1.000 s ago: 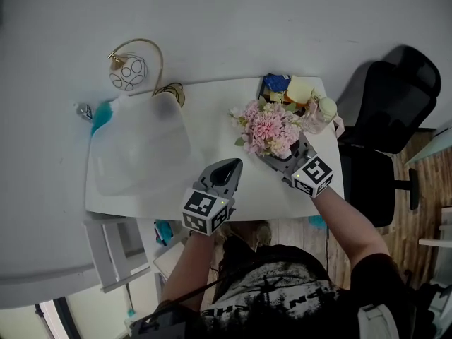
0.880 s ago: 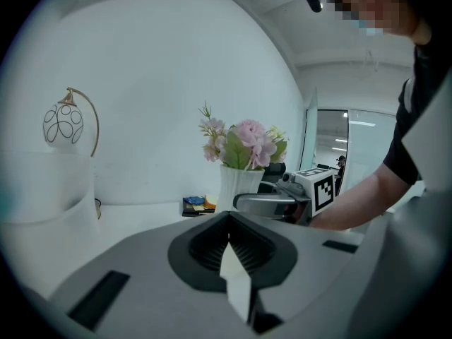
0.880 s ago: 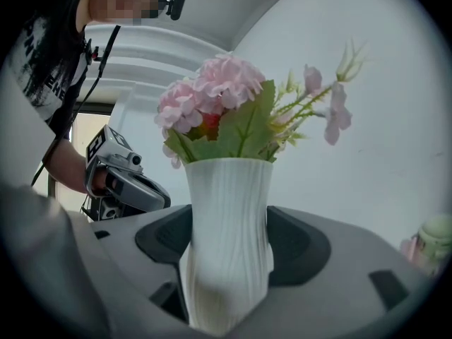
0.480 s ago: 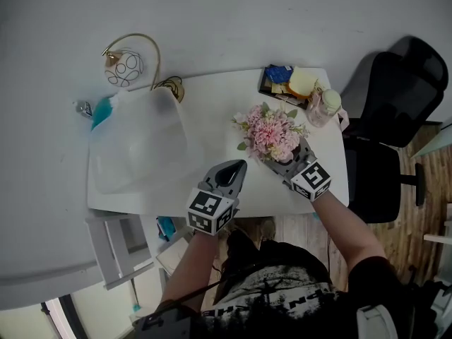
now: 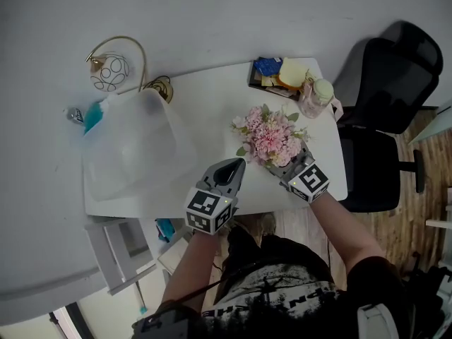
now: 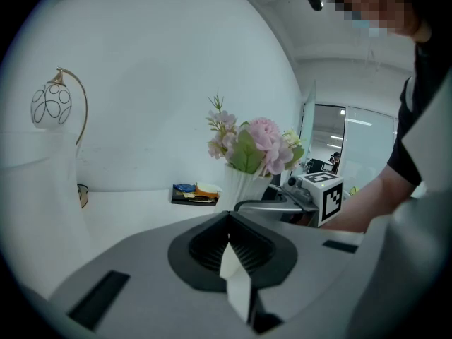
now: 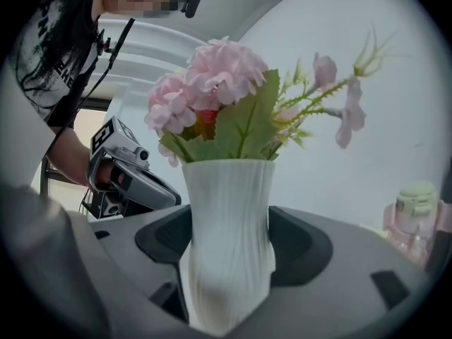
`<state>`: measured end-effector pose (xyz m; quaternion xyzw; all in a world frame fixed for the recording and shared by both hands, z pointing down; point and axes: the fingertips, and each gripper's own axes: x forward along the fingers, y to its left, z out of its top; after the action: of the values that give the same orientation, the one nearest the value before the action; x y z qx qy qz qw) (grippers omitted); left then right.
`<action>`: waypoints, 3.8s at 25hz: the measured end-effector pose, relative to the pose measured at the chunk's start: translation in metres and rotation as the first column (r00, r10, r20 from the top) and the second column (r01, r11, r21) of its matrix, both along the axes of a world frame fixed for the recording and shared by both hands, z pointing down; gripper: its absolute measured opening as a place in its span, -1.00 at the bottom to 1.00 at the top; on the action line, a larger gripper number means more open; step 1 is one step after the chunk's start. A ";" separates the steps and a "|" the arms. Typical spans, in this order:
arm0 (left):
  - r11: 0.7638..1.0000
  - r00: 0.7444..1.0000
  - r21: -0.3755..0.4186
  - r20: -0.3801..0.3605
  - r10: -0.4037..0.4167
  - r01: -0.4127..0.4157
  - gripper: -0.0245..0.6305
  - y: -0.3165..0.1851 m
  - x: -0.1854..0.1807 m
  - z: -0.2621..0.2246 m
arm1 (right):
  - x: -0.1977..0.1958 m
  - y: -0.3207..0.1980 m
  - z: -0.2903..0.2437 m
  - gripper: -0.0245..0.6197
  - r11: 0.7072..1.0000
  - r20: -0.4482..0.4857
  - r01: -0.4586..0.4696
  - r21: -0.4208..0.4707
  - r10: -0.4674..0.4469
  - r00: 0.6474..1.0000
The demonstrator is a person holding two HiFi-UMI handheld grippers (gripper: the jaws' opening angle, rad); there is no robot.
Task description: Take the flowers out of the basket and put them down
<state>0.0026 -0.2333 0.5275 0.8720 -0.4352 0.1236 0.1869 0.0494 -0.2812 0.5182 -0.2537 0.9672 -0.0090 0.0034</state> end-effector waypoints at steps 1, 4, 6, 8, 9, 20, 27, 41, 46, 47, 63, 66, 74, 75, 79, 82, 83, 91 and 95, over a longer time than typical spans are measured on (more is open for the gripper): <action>1.000 1.000 -0.001 0.000 0.001 -0.001 -0.89 0.000 0.001 0.000 | -0.001 0.001 0.000 0.08 1.000 0.001 0.000 0.003 0.000 1.000; 1.000 1.000 0.001 0.002 0.002 -0.002 -0.89 0.000 0.004 -0.001 | -0.002 0.000 -0.001 0.08 1.000 0.010 -0.011 0.021 0.010 1.000; 1.000 1.000 0.002 0.003 0.004 -0.004 -0.89 0.000 0.005 -0.001 | -0.002 -0.001 -0.002 0.08 0.999 0.019 -0.019 0.035 0.018 1.000; 1.000 1.000 0.001 0.003 0.004 -0.004 -0.89 0.001 0.005 0.000 | -0.002 -0.001 -0.002 0.08 0.999 0.031 -0.026 0.044 0.025 0.999; 1.000 1.000 -0.001 0.003 0.003 -0.003 -0.89 0.002 0.004 0.001 | -0.002 -0.001 -0.002 0.08 0.999 0.036 -0.030 0.044 0.028 0.999; 1.000 1.000 -0.004 0.012 0.007 -0.007 -0.89 0.004 0.004 0.006 | -0.002 -0.002 0.003 0.08 0.999 0.024 -0.048 -0.013 0.048 0.999; 1.000 1.000 -0.008 0.015 0.019 -0.019 -0.89 0.007 0.014 0.005 | -0.002 -0.002 0.015 0.11 0.995 -0.010 -0.036 -0.095 0.035 0.999; 1.000 1.000 0.011 0.020 0.006 -0.006 -0.89 0.018 0.018 -0.009 | 0.030 0.013 0.024 0.18 0.985 -0.048 -0.085 -0.152 0.079 0.996; 1.000 1.000 0.020 0.014 0.010 -0.010 -0.89 0.027 0.024 -0.012 | 0.046 0.029 0.025 0.17 0.980 -0.087 -0.106 -0.170 0.092 0.992; 1.000 1.000 0.023 0.014 0.011 -0.011 -0.89 0.028 0.026 -0.013 | 0.050 0.033 0.025 0.17 0.979 -0.101 -0.108 -0.172 0.091 0.991; 0.997 0.998 0.074 -0.056 0.016 -0.012 -0.89 0.044 0.027 -0.029 | 0.076 0.076 -0.010 -0.87 0.976 -0.175 -0.138 -0.169 0.108 0.979; 0.997 0.998 0.073 -0.056 0.015 -0.011 -0.89 0.047 0.026 -0.028 | 0.072 0.081 -0.007 -0.87 0.979 -0.214 -0.119 -0.167 0.082 0.973; 0.997 0.999 0.075 -0.026 0.025 -0.023 -0.89 0.048 0.029 -0.025 | 0.058 0.088 -0.008 -0.87 0.981 -0.243 -0.077 -0.180 0.032 0.969; 0.997 0.999 0.073 -0.029 0.024 -0.021 -0.89 0.048 0.029 -0.025 | 0.058 0.088 -0.006 -0.88 0.981 -0.249 -0.077 -0.179 0.030 0.968; 0.997 0.999 0.067 -0.023 0.028 -0.026 -0.89 0.049 0.032 -0.024 | 0.060 0.089 0.000 -0.88 0.976 -0.251 -0.074 -0.204 0.021 0.968; 0.997 0.999 0.069 -0.020 0.035 -0.034 -0.89 0.048 0.036 -0.025 | 0.060 0.087 0.001 -0.88 0.975 -0.263 -0.075 -0.209 0.018 0.965; 0.997 0.999 0.069 -0.020 0.037 -0.035 -0.89 0.047 0.037 -0.025 | 0.059 0.087 0.002 -0.88 0.975 -0.268 -0.076 -0.208 0.018 0.963; 0.996 0.999 0.071 0.001 0.052 -0.052 -0.89 0.048 0.047 -0.025 | 0.060 0.086 -0.003 -0.88 0.978 -0.276 -0.077 -0.195 0.020 0.961; 0.996 0.999 0.074 0.006 0.053 -0.053 -0.89 0.049 0.049 -0.026 | 0.060 0.087 -0.003 -0.88 0.978 -0.276 -0.077 -0.193 0.021 0.961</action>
<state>0.0513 -0.1845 0.5016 0.8894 -0.4165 0.1140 0.1500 0.1095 -0.1944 0.5148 -0.2757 0.9459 -0.0718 -0.1552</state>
